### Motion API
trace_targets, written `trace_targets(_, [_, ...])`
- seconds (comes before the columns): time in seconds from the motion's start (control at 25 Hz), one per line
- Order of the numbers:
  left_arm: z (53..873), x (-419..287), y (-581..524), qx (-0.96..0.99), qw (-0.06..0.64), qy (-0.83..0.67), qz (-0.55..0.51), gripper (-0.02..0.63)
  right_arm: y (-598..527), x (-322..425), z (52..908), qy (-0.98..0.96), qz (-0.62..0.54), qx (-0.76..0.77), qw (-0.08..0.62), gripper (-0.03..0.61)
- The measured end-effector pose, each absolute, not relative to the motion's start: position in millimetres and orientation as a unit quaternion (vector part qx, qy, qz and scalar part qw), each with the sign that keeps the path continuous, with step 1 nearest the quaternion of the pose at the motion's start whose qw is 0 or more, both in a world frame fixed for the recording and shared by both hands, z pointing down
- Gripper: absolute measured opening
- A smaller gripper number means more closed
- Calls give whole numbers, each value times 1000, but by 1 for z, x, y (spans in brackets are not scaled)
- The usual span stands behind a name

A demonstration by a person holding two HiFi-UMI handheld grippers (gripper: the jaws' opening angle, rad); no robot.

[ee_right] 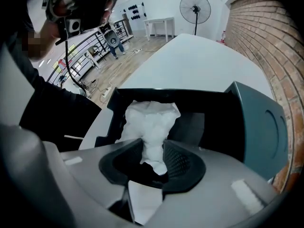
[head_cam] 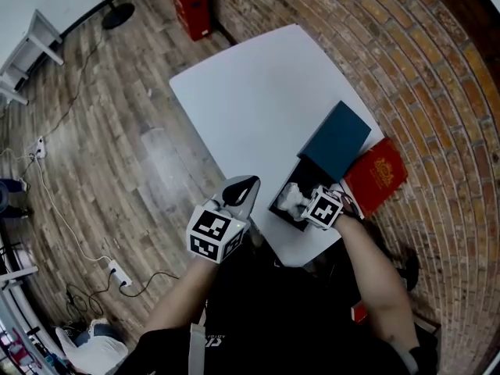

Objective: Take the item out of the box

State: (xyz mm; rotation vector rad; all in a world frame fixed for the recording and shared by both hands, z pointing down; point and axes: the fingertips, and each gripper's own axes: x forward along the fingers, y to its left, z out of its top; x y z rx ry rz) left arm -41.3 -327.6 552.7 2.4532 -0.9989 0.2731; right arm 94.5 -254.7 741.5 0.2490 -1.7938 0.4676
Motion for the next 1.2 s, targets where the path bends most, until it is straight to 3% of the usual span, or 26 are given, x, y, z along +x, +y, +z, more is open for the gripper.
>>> trace_targets(0.2, [542, -53, -333, 895, 231, -371, 91, -2, -253, 96, 738, -765, 207, 114, 599, 95])
trace_targets(0.76, [495, -43, -345, 927, 184, -320, 70, 0, -275, 106, 690, -772, 206, 225, 558, 83])
trace_targets(1.2, [460, -7, -359, 938, 138, -313, 65, 0, -308, 121, 608, -829, 192, 293, 435, 78])
